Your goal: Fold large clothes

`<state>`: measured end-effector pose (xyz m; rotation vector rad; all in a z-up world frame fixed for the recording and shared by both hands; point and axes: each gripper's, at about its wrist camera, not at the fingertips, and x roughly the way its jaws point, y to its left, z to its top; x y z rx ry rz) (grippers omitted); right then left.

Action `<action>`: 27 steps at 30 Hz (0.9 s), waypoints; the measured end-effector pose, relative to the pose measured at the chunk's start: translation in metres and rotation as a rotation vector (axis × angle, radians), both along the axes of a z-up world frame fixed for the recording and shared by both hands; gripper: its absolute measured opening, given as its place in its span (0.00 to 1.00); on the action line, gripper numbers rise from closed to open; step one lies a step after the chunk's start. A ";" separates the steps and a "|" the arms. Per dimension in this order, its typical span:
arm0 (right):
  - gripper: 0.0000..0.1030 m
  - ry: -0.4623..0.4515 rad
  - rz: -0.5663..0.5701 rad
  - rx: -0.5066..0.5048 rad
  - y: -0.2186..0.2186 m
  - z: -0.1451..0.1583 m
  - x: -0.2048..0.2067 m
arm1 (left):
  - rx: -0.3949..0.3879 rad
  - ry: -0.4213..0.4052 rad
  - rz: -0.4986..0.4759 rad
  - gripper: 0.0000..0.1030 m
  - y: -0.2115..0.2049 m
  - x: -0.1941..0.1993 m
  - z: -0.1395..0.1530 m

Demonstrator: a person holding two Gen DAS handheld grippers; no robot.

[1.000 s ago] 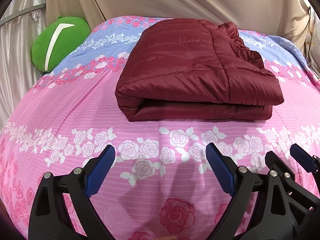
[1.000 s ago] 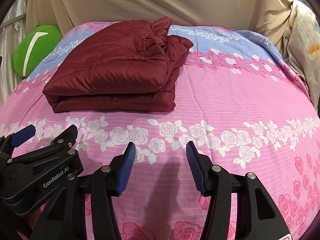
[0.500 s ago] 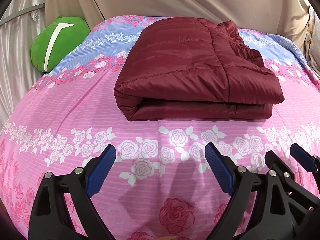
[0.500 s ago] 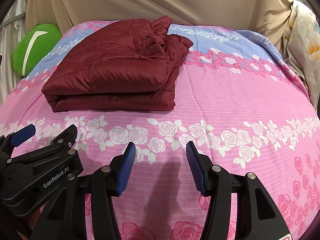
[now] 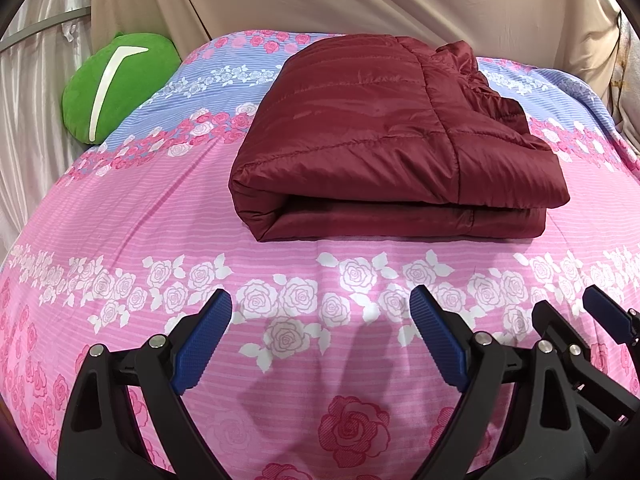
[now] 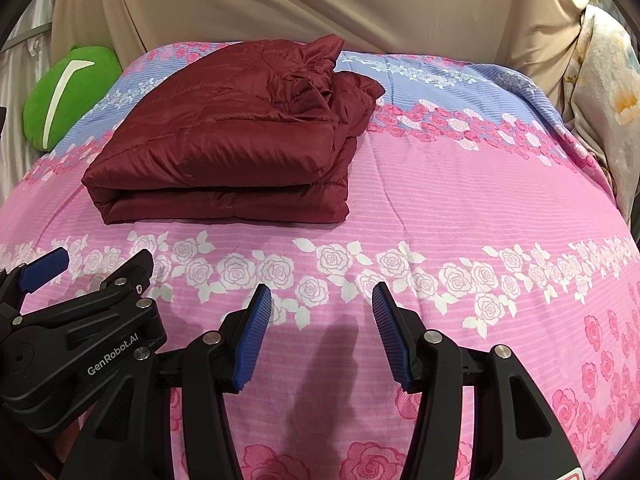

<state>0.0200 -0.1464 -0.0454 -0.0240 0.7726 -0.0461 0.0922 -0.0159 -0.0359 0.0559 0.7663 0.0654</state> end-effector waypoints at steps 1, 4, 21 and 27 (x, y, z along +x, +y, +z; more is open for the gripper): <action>0.51 0.000 0.001 0.001 0.000 0.000 0.000 | 0.001 0.001 0.001 0.85 0.000 0.000 0.000; 0.51 0.000 0.002 0.001 0.000 0.000 0.001 | 0.002 0.003 0.002 0.85 0.001 0.000 0.000; 0.51 -0.004 -0.003 -0.010 0.001 0.000 -0.003 | 0.015 -0.005 0.008 0.85 0.000 -0.002 0.000; 0.51 -0.005 0.000 -0.015 0.001 0.000 -0.005 | 0.028 -0.015 -0.010 0.75 -0.004 -0.005 0.002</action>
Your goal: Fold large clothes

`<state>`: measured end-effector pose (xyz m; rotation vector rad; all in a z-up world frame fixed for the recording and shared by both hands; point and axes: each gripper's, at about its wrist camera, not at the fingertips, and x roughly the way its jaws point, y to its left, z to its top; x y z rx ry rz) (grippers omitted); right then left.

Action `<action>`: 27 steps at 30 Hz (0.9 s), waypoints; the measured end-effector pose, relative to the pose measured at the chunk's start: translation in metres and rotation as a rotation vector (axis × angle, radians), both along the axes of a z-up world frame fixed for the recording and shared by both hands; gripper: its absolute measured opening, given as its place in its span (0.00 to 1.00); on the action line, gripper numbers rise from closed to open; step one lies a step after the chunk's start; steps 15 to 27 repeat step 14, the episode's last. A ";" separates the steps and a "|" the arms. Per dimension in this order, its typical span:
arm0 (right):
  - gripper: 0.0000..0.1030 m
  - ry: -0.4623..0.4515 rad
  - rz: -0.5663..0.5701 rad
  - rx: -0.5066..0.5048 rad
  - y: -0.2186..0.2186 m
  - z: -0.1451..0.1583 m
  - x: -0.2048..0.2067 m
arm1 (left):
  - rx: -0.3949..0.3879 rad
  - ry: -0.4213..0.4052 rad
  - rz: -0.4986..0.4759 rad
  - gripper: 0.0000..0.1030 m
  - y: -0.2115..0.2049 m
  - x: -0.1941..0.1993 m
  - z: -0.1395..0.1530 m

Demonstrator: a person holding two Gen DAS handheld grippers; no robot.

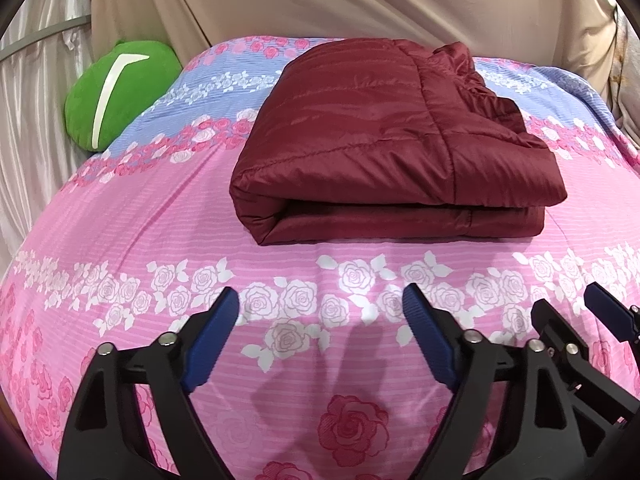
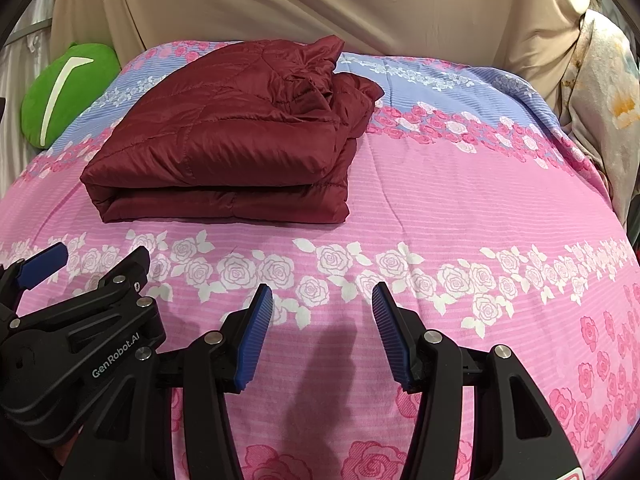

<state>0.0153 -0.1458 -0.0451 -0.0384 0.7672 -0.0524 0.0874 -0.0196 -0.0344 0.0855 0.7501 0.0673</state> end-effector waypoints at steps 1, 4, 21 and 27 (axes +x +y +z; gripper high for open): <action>0.51 0.000 -0.001 -0.002 0.002 0.001 0.000 | 0.002 0.002 -0.001 0.75 -0.001 0.000 0.000; 0.51 0.000 0.000 -0.002 0.002 0.001 0.000 | 0.000 0.005 0.000 0.75 -0.001 0.001 0.000; 0.51 0.000 0.000 -0.003 0.002 0.001 0.000 | 0.001 0.005 0.002 0.75 0.000 0.001 0.000; 0.51 0.000 0.000 -0.003 0.002 0.001 0.000 | 0.001 0.005 0.002 0.75 0.000 0.001 0.000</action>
